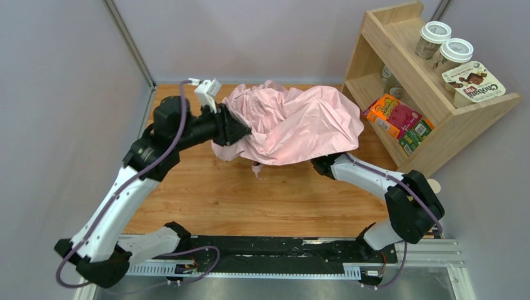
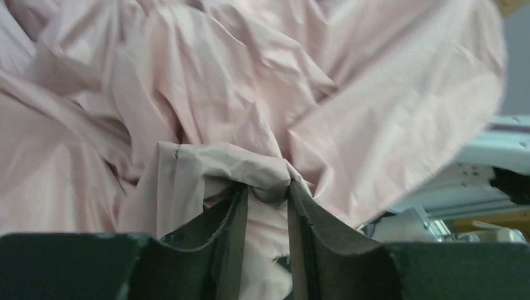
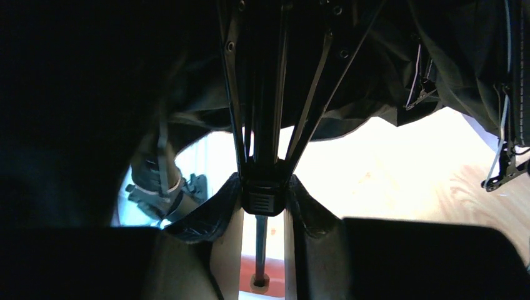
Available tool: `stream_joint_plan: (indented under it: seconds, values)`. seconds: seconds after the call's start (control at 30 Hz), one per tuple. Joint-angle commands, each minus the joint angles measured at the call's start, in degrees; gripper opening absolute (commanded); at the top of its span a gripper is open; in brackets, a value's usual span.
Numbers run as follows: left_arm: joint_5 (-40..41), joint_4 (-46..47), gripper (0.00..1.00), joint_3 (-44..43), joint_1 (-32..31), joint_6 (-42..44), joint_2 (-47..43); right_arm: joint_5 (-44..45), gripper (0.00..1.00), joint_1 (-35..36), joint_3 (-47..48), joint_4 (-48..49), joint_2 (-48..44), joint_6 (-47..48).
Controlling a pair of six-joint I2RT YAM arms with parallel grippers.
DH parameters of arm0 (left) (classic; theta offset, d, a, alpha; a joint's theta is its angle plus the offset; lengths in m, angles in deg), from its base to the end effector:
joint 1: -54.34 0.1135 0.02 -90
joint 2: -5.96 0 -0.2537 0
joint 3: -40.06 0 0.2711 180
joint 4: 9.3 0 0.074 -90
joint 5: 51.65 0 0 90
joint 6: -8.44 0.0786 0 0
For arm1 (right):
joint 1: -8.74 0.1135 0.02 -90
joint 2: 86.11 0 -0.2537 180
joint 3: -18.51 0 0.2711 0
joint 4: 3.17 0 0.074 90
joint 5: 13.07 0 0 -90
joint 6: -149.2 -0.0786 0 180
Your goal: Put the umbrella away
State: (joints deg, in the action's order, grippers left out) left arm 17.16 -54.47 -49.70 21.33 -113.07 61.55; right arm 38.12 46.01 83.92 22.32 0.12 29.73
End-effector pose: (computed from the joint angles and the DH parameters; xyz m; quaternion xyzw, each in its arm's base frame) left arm 0.1904 -0.1576 0.4470 0.1269 0.7569 -0.4537 0.4530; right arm 0.2817 0.2763 0.2813 -0.2872 0.6211 0.5695 0.4554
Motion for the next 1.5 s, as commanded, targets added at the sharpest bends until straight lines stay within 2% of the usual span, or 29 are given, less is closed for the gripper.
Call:
stream_joint_plan:
  seconds: [0.0, 0.07, 0.17, 0.2, 0.23, 0.27, 0.33, 0.4, 0.53, 0.63, 0.73, 0.8, 0.83, 0.9, 0.93, 1.0, 1.07, 1.17, 1.23, 1.27, 1.37, 1.47]
  values:
    - [7.8, -4.4, 0.28, -7.7, 0.0, 5.7, 9.0, -2.4, 0.00, 2.8, -0.8, 5.0, -7.0, 2.5]
    - [4.3, -1.8, 0.21, -7.6, 0.0, 7.3, 10.0, -5.0, 0.00, 2.9, -1.3, 4.3, -8.2, 2.4]
    - [-4.7, 4.8, 0.22, -6.1, 0.0, 8.5, 7.8, -5.8, 0.00, 2.6, -2.0, 1.9, -9.2, 3.7]
    - [-5.9, 4.9, 0.25, -5.7, 0.0, 8.8, 5.9, -5.7, 0.00, 1.9, -2.3, 2.0, -9.3, 3.3]
    - [-7.2, 4.4, 0.32, -5.6, 0.0, 9.7, 4.8, -5.7, 0.00, 1.1, -2.9, 2.8, -9.5, 2.1]
    - [-7.1, 3.0, 0.50, -4.5, 0.0, 10.0, 1.7, -6.2, 0.00, 0.0, -3.4, 5.1, -9.3, 0.1]
    - [-3.6, -0.6, 0.71, -2.3, 0.0, 10.2, -3.4, -8.7, 0.00, -2.1, -3.5, 9.4, -8.4, -3.2]
    - [1.0, -4.6, 0.77, -0.2, 0.0, 8.3, -8.5, -12.4, 0.00, -3.6, -2.4, 11.1, -7.4, -4.4]
    - [6.3, -10.1, 0.74, 4.0, 0.0, 2.7, -15.3, -17.0, 0.00, -5.2, -1.0, 10.9, -6.9, -4.5]
    - [6.2, -10.3, 0.58, 6.0, 0.0, 0.7, -16.7, -19.6, 0.00, -5.5, -0.8, 10.9, -7.0, -4.5]
    - [13.1, -13.4, 0.49, 4.4, 0.0, 2.1, -16.7, -22.4, 0.00, -5.5, -0.7, 10.8, -7.5, -4.9]
    - [16.3, -13.7, 0.58, 2.9, 0.0, 2.9, -15.8, -24.3, 0.00, -5.6, -0.8, 10.4, -8.3, -5.1]
    - [15.8, -13.8, 0.66, 1.8, 0.0, 3.0, -14.3, -24.9, 0.00, -5.5, -0.9, 10.4, -8.6, -5.3]
    - [12.5, -14.9, 0.66, 0.3, 0.0, 3.3, -10.9, -25.3, 0.00, -5.7, -0.7, 9.7, -9.4, -5.5]
    - [10.1, -15.4, 0.55, -0.1, 0.0, 3.1, -8.9, -25.4, 0.00, -5.7, -0.4, 8.9, -9.8, -5.4]
    - [5.6, -15.5, 0.40, 1.3, 0.0, 3.3, -8.0, -25.0, 0.00, -6.1, -0.4, 7.9, -10.5, -5.3]
    - [1.7, -13.4, 0.38, 4.3, 0.0, 2.7, -9.1, -23.8, 0.00, -6.5, 0.2, 6.1, -11.0, -4.5]
    - [2.3, -11.9, 0.40, 8.4, 0.0, -1.3, -12.7, -20.4, 0.00, -7.0, 1.2, 3.0, -11.5, -2.7]
    - [2.1, -9.3, 0.55, 13.6, -0.1, -4.5, -16.9, -19.6, 0.00, -7.0, 2.1, 0.7, -11.6, -1.3]
    - [1.9, -6.6, 0.56, 14.6, 0.0, -6.0, -17.5, -19.7, 0.00, -7.0, 2.5, 0.3, -11.5, -1.2]
    - [-0.2, -2.0, 0.54, 17.0, -0.1, -8.1, -17.5, -19.5, 0.00, -7.0, 2.1, 0.2, -11.6, -1.2]
    - [-0.8, -2.9, 0.50, 14.7, 0.0, -7.0, -15.3, -18.3, 0.00, -7.0, 1.4, -0.1, -12.0, -0.6]
